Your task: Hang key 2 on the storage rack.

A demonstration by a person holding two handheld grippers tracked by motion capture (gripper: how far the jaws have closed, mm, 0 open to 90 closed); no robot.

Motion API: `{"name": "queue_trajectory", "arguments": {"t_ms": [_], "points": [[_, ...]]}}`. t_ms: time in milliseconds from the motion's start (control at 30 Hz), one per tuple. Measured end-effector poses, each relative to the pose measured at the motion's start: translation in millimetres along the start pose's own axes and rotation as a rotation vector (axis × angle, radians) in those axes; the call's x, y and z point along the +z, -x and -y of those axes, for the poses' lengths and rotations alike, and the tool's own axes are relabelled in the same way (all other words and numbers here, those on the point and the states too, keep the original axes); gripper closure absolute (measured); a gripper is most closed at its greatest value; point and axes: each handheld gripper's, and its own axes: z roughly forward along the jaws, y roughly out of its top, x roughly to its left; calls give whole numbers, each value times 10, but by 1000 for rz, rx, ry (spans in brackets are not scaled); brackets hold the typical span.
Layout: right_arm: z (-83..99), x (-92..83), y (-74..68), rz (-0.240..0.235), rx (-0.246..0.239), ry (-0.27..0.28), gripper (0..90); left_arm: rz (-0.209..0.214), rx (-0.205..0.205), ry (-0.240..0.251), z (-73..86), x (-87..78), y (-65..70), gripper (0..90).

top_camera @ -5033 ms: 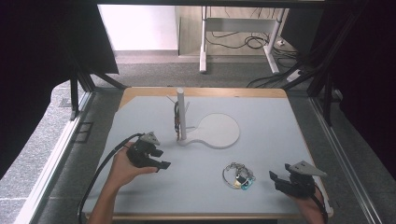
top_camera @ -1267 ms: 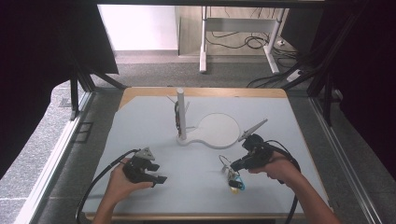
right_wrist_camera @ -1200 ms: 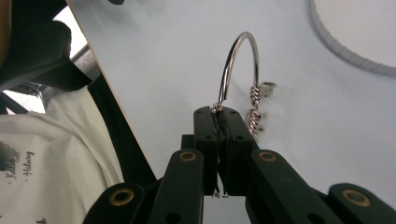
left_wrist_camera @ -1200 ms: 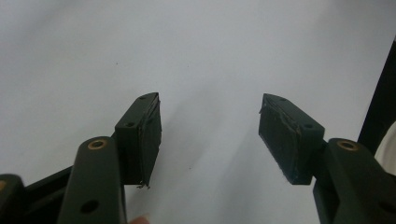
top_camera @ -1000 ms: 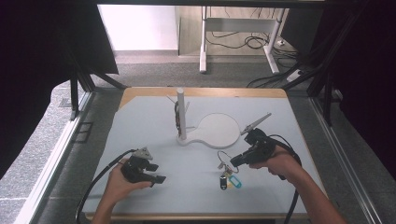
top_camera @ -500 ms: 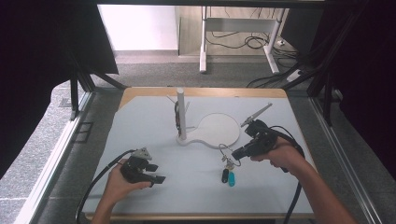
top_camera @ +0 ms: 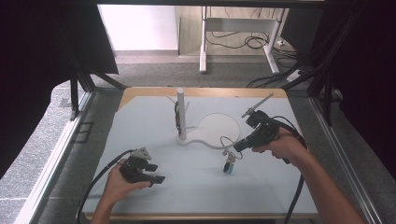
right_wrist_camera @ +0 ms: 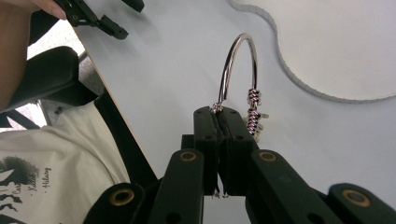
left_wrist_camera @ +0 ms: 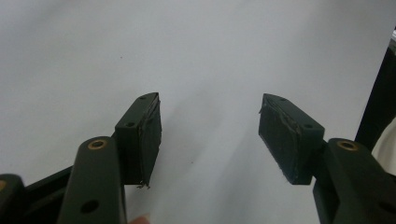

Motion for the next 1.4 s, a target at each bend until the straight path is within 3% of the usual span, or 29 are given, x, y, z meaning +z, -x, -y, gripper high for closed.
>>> {"name": "queue_trajectory", "arguments": {"t_ms": [567, 1400], "points": [[-170, -197, 27, 23, 17, 20, 867, 11, 0, -3, -5, 9, 0, 396], [-385, -314, 72, 52, 27, 45, 867, 3, 1, -6, 1, 8, 2, 396]]}}
